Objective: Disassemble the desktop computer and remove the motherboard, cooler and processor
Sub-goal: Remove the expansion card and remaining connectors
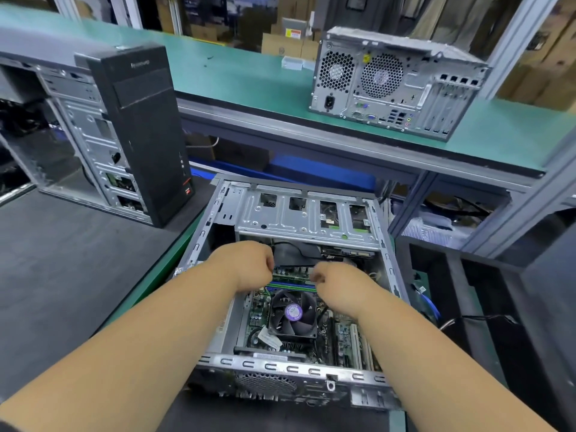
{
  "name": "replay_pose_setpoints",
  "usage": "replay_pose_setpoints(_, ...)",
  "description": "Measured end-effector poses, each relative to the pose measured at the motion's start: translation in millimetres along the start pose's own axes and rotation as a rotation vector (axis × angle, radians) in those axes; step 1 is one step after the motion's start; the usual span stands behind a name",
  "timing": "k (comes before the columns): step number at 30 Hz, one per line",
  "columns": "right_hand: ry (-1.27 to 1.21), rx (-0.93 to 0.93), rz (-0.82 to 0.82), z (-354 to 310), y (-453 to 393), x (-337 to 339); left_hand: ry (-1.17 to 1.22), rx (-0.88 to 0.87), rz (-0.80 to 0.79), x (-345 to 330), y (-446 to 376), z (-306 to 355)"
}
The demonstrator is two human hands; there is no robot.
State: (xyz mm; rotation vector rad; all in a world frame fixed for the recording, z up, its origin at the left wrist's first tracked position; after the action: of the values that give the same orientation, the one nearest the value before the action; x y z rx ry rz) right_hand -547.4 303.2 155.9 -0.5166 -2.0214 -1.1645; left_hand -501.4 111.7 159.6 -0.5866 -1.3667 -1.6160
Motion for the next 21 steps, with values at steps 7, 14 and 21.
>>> replay_pose_setpoints(7, -0.609, 0.317, 0.196, -3.2, 56.4, 6.4, 0.606, -0.255, 0.349, -9.8, 64.6, 4.0)
replay_pose_setpoints(14, -0.855, 0.521, 0.169, -36.3, 78.1, -13.8, 0.732, -0.179, 0.584, -47.6, 139.1, 17.8)
replay_pose_setpoints(21, -0.805, 0.646, 0.013, -93.5, 99.0, -49.4, 0.784, 0.034, 0.626, -84.3, 204.4, -14.7)
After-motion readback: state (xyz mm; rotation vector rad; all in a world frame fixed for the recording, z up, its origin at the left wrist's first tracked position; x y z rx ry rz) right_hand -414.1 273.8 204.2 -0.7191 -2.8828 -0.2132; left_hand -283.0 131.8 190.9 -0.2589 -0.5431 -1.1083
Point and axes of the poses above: each hand's wrist, its own y-axis away from the middle knuckle, its own x-axis out of the back of the hand, z = x × y, the point moved 1 cm from there along -y, towards the middle knuckle, and after that the axes turned 14 degrees about -z, right-handed, at the moved point
